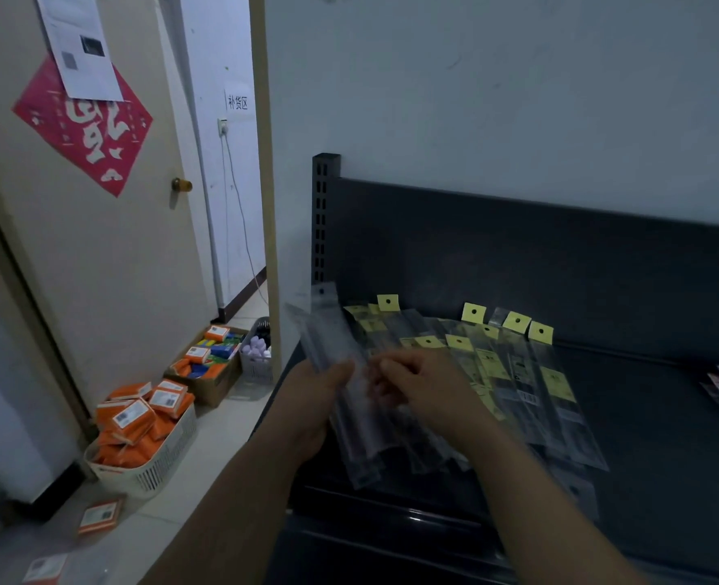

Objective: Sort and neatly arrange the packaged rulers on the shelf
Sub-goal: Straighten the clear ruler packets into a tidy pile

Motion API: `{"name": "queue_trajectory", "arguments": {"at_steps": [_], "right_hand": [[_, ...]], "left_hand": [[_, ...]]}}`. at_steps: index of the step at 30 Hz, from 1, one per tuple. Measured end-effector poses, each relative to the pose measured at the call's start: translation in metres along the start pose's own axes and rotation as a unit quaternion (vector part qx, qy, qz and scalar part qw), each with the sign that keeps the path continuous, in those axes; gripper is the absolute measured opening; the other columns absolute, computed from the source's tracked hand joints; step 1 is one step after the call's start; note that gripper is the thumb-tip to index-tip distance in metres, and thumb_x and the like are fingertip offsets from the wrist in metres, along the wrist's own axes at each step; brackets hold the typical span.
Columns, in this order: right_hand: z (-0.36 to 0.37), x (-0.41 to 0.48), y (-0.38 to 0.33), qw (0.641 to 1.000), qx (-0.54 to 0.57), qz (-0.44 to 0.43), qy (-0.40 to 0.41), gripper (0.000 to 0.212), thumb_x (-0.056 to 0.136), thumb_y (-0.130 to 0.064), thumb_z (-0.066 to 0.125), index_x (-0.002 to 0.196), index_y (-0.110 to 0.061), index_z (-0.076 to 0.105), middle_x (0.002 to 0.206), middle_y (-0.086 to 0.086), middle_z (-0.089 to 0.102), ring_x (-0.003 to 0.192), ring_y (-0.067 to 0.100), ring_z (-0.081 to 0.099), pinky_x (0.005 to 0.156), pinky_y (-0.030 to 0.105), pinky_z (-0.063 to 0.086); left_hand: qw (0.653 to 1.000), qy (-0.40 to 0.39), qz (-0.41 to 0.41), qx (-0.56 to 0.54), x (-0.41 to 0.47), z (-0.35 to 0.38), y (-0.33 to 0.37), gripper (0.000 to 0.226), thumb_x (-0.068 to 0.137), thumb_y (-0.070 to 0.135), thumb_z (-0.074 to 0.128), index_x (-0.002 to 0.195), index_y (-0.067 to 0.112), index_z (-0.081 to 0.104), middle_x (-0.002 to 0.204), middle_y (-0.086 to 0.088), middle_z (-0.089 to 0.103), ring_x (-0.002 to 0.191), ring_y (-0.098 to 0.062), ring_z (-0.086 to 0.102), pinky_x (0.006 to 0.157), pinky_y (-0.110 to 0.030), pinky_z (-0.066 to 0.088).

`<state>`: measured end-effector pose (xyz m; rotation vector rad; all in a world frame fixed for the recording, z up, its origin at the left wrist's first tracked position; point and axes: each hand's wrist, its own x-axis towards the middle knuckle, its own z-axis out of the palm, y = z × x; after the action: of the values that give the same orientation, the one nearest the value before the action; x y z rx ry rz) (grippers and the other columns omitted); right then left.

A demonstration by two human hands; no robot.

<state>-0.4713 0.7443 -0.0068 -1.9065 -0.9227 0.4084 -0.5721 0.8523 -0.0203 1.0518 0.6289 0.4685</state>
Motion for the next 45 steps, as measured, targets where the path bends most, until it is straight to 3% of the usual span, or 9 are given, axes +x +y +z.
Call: {"name": "queue_trajectory", "arguments": {"at_steps": [3,9,15,18,21,26,34,39,45], "right_hand": [[-0.013,0.01,0.017,0.974,-0.218,-0.027,0.051,0.027,0.084,-0.025,0.061,0.059,-0.017,0.054,0.059,0.002,0.054,0.055,0.012,0.046,0.057,0.03,0.039],[-0.008,0.014,0.021,0.923,-0.384,-0.012,0.002,0.042,0.087,-0.029,0.058,0.057,-0.018,0.033,0.071,0.005,0.042,0.064,0.018,0.04,0.05,0.027,0.025],[-0.019,0.014,0.025,0.972,-0.227,0.038,0.046,0.028,0.086,-0.011,0.054,0.064,0.005,0.058,0.06,0.02,0.053,0.051,0.017,0.043,0.05,0.025,0.031],[-0.025,0.013,0.028,0.978,-0.178,0.047,0.103,0.03,0.087,-0.006,0.05,0.058,0.004,0.052,0.052,0.01,0.043,0.045,0.013,0.033,0.043,0.024,0.024],[-0.035,0.014,0.03,0.98,-0.079,0.071,0.168,0.025,0.087,-0.007,0.051,0.074,0.013,0.06,0.059,0.022,0.048,0.05,0.016,0.035,0.045,0.023,0.026],[-0.038,0.008,0.022,0.982,0.105,0.081,0.134,0.025,0.091,-0.012,0.058,0.07,-0.004,0.07,0.069,0.021,0.066,0.063,0.024,0.055,0.063,0.038,0.05],[-0.032,-0.012,0.007,0.991,-0.064,-0.113,0.018,0.041,0.086,-0.008,0.066,0.073,-0.047,0.066,0.077,-0.03,0.068,0.08,-0.004,0.066,0.074,0.014,0.053],[-0.03,-0.009,0.016,0.991,-0.049,-0.123,-0.016,0.016,0.082,-0.021,0.073,0.097,-0.023,0.075,0.097,-0.01,0.071,0.088,0.002,0.066,0.081,0.024,0.055],[-0.028,-0.01,0.014,0.997,-0.004,-0.077,-0.022,0.027,0.074,-0.032,0.079,0.097,-0.035,0.065,0.095,-0.012,0.067,0.081,0.0,0.062,0.072,0.017,0.054]], "left_hand": [[1.0,0.017,-0.013,-0.023,0.003,-0.009,0.003,0.01,0.097,0.004,0.047,0.096,0.003,0.058,0.097,-0.024,0.07,0.086,-0.036,0.068,0.083,-0.05,0.055],[1.0,0.009,-0.008,0.021,0.002,-0.011,0.002,0.014,0.098,0.008,0.047,0.093,0.003,0.058,0.097,-0.028,0.069,0.076,-0.032,0.069,0.067,-0.042,0.059],[1.0,0.006,-0.025,-0.002,0.001,-0.012,0.005,0.019,0.097,0.009,0.048,0.087,-0.004,0.059,0.088,-0.025,0.068,0.071,-0.029,0.067,0.06,-0.036,0.059],[0.999,0.008,-0.033,-0.027,0.002,-0.01,0.005,0.018,0.096,0.009,0.049,0.091,-0.006,0.057,0.081,-0.024,0.064,0.065,-0.028,0.063,0.057,-0.035,0.058],[0.998,0.016,-0.043,-0.047,0.004,-0.006,0.005,0.018,0.096,0.012,0.051,0.092,-0.004,0.058,0.077,-0.018,0.062,0.064,-0.025,0.06,0.056,-0.035,0.057],[0.997,-0.026,-0.018,-0.063,0.008,0.013,0.006,0.021,0.098,0.018,0.052,0.084,0.004,0.056,0.066,-0.008,0.051,0.058,-0.018,0.051,0.063,-0.038,0.054],[0.996,-0.066,0.019,-0.051,0.007,0.036,0.011,0.025,0.092,0.018,0.061,0.106,-0.003,0.06,0.091,-0.015,0.065,0.075,-0.02,0.066,0.065,-0.03,0.059],[0.999,-0.035,0.019,0.008,0.009,0.033,0.008,0.029,0.097,0.022,0.052,0.1,-0.005,0.062,0.103,-0.027,0.065,0.092,-0.033,0.065,0.078,-0.039,0.055],[0.994,-0.062,-0.025,-0.087,0.007,0.033,0.012,0.057,0.094,0.041,0.051,0.121,-0.008,0.055,0.119,-0.027,0.062,0.108,-0.038,0.061,0.089,-0.045,0.055]]}}
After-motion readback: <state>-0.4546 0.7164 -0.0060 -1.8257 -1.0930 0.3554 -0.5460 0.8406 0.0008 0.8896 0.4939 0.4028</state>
